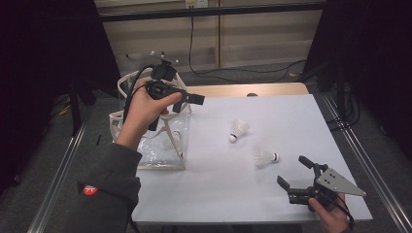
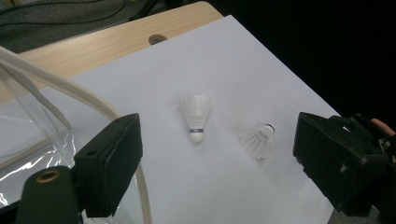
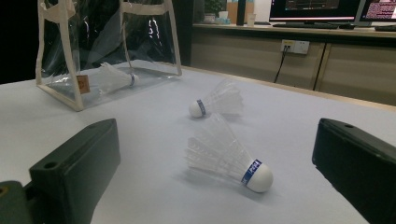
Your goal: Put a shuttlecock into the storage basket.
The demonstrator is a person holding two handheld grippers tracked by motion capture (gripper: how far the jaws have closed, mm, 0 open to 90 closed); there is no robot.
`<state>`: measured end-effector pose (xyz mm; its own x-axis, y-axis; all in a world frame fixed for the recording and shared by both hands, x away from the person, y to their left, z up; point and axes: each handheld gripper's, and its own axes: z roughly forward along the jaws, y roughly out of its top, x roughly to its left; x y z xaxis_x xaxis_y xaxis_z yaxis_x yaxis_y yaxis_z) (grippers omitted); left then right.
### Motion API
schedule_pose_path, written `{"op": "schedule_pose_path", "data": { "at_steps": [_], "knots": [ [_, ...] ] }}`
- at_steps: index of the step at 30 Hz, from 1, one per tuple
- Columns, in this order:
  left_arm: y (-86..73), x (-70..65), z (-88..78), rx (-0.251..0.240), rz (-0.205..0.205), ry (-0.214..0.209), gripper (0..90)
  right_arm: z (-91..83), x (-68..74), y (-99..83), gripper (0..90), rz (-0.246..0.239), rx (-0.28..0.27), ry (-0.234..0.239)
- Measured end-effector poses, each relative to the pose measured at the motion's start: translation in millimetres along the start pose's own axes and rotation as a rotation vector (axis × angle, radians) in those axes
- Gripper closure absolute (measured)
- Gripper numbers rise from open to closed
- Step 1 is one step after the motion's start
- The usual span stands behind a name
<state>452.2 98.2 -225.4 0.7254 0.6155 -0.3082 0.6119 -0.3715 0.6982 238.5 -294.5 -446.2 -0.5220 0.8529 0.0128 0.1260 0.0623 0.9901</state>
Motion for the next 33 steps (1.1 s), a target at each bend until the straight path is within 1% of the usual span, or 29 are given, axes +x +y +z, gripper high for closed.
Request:
{"op": "schedule_pose_path", "data": {
  "at_steps": [6,10,12,14,15,17,19,21,24,30,33],
  "knots": [
    [-2.4,-3.7,2.8,-0.003,0.005,-0.015,15.3,0.2,-0.5,-0.5,0.8,-0.003,0.003,0.001],
    [-3.6,-5.0,5.1,-0.003,0.013,-0.019,15.0,-0.1,-1.2,-0.7,0.8,0.004,0.005,-0.001],
    [-4.4,-6.3,6.7,-0.008,0.010,-0.024,14.9,-0.1,-1.6,-0.3,0.8,0.000,0.001,-0.001],
    [-5.3,-8.4,8.8,-0.005,0.010,-0.028,14.8,0.0,-1.0,-0.1,0.8,0.000,0.001,0.001],
    [-5.8,-9.2,9.7,0.000,0.019,-0.029,14.8,-0.2,-0.9,-0.1,0.8,-0.007,0.004,0.000],
    [-6.8,-11.6,12.1,0.003,0.024,-0.035,14.7,-0.3,0.0,0.1,0.8,-0.002,0.002,0.000],
    [-7.6,-13.9,14.7,0.003,0.022,-0.041,14.6,-0.8,0.1,0.1,0.9,0.000,0.001,-0.001],
    [-7.7,-14.9,17.0,0.008,0.030,-0.045,14.5,-1.3,0.2,0.1,0.9,0.001,0.001,-0.003],
    [-8.0,-16.7,20.3,0.004,0.028,-0.050,14.3,-1.8,0.1,0.4,0.8,0.002,-0.003,-0.005],
    [-9.7,-20.4,27.4,0.021,0.042,-0.060,14.1,-1.3,0.2,0.7,0.9,-0.001,-0.002,-0.004],
    [-11.2,-21.6,30.3,0.018,0.036,-0.067,13.7,-1.5,0.0,0.8,0.9,0.000,-0.006,-0.003]
  ]
}}
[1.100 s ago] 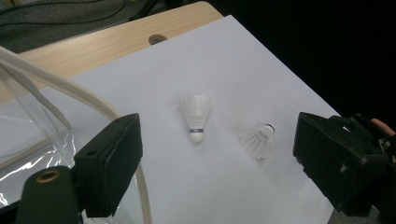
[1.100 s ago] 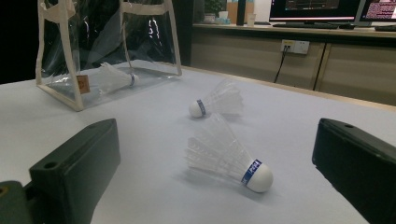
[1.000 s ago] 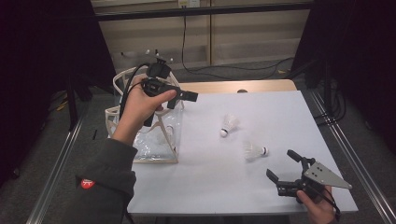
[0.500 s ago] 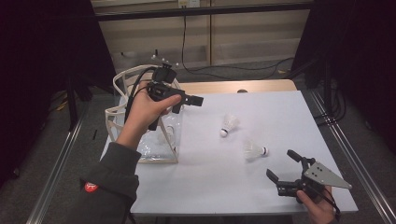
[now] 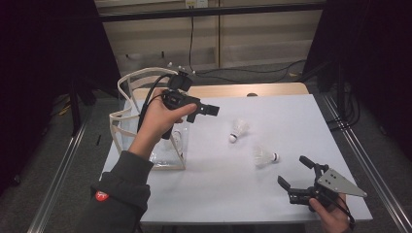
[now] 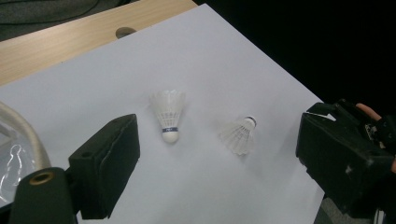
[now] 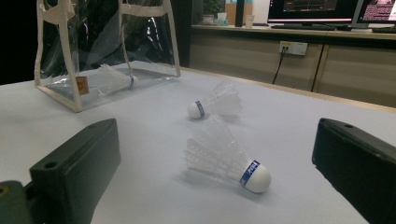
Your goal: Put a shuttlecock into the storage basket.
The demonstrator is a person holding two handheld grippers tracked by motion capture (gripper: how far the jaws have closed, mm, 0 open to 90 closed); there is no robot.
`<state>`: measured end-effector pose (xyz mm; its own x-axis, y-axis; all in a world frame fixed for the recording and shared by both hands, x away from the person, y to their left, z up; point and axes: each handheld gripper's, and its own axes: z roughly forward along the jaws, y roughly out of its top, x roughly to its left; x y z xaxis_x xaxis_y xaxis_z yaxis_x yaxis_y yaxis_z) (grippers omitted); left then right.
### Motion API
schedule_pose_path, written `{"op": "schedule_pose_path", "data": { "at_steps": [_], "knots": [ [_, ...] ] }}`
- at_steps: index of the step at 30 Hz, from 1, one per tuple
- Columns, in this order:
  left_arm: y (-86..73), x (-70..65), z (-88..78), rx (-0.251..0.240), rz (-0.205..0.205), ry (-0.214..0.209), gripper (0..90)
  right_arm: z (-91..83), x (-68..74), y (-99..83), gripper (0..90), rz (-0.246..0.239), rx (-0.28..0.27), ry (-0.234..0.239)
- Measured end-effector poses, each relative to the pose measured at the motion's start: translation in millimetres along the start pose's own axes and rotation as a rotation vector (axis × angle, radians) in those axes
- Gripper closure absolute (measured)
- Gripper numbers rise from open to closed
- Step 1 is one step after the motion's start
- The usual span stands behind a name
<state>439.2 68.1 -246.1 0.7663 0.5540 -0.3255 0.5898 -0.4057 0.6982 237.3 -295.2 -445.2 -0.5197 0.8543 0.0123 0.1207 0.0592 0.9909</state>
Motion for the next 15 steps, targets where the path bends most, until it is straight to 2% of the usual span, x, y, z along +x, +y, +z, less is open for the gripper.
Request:
{"op": "schedule_pose_path", "data": {
  "at_steps": [15],
  "knots": [
    [-15.0,2.2,13.8,0.004,-0.001,-0.016,11.4,2.1,-1.5,-0.9,0.9,-0.002,0.008,0.001]
  ]
}}
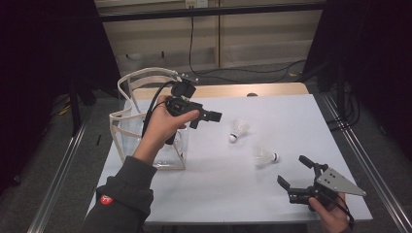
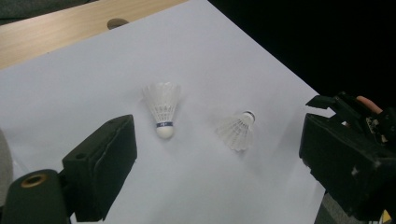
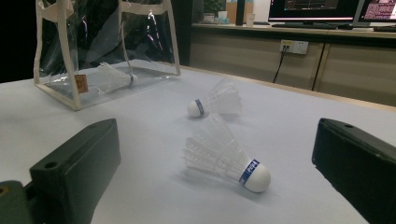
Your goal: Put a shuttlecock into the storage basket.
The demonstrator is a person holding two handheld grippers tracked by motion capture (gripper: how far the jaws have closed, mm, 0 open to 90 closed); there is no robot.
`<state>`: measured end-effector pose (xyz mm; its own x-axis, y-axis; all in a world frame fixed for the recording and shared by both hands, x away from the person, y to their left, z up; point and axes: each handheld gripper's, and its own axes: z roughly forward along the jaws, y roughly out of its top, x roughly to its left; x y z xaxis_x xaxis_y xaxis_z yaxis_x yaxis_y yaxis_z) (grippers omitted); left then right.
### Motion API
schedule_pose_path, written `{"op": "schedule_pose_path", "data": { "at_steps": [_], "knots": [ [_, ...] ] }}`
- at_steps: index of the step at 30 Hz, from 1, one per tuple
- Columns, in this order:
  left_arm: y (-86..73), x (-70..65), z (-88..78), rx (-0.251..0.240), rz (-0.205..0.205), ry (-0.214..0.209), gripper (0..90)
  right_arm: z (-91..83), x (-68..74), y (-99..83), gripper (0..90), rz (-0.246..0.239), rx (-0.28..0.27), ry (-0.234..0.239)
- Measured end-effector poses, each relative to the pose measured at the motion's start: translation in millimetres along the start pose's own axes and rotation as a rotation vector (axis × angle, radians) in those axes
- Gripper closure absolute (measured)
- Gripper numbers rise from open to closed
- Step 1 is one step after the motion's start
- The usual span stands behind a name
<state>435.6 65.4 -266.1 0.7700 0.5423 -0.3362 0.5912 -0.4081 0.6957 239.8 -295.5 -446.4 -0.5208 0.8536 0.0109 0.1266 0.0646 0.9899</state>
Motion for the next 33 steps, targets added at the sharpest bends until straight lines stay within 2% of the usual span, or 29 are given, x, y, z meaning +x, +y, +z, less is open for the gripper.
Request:
{"op": "schedule_pose_path", "data": {
  "at_steps": [4,13,23,33],
  "knots": [
    [-5.7,-1.3,3.2,0.002,0.018,0.014,9.6,2.0,0.1,1.0,1.0,-0.001,-0.001,0.003],
    [-14.4,-6.8,6.1,-0.015,0.045,0.007,7.7,2.6,0.4,1.0,1.0,0.002,0.000,0.002],
    [-16.8,-17.7,11.4,-0.017,0.072,-0.038,7.6,3.1,0.0,0.9,1.0,0.002,0.000,0.002],
    [-23.1,-21.9,19.9,-0.013,0.082,-0.048,7.4,3.6,-0.3,0.9,1.0,0.004,0.000,0.005]
  ]
}}
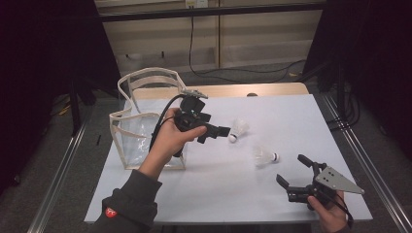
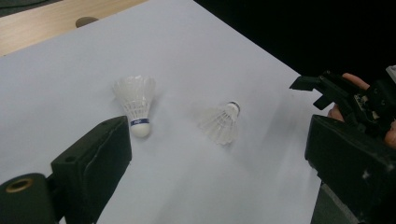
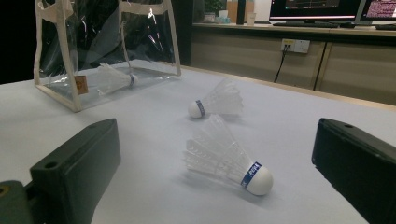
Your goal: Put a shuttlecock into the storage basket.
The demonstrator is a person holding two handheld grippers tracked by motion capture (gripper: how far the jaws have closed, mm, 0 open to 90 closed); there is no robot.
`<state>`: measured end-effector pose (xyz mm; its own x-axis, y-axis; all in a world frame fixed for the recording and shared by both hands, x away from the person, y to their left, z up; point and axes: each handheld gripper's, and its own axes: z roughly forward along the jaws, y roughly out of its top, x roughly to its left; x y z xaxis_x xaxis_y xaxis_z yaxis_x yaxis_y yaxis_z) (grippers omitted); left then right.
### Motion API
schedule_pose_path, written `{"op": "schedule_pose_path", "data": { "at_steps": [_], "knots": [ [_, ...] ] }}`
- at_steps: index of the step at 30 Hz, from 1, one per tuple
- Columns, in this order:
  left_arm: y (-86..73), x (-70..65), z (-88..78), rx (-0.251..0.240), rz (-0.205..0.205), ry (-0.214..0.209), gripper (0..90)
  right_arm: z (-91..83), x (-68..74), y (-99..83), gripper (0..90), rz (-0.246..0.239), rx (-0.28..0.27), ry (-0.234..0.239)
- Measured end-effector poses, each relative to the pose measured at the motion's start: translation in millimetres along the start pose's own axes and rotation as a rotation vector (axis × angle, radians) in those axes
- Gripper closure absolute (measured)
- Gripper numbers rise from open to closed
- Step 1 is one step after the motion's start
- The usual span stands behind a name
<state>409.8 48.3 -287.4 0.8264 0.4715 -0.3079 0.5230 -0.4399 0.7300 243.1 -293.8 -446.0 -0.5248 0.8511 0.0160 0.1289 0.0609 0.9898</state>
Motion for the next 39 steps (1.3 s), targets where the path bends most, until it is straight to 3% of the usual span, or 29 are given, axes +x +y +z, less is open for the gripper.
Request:
{"op": "schedule_pose_path", "data": {
  "at_steps": [30,39],
  "knots": [
    [-22.9,-2.5,32.0,-0.003,-0.008,-0.046,5.9,-1.5,-0.5,0.5,1.2,-0.007,0.004,-0.006],
    [-27.7,-3.1,38.4,0.002,0.025,-0.057,5.4,-1.5,0.2,0.6,1.1,-0.008,0.003,-0.007]
  ]
}}
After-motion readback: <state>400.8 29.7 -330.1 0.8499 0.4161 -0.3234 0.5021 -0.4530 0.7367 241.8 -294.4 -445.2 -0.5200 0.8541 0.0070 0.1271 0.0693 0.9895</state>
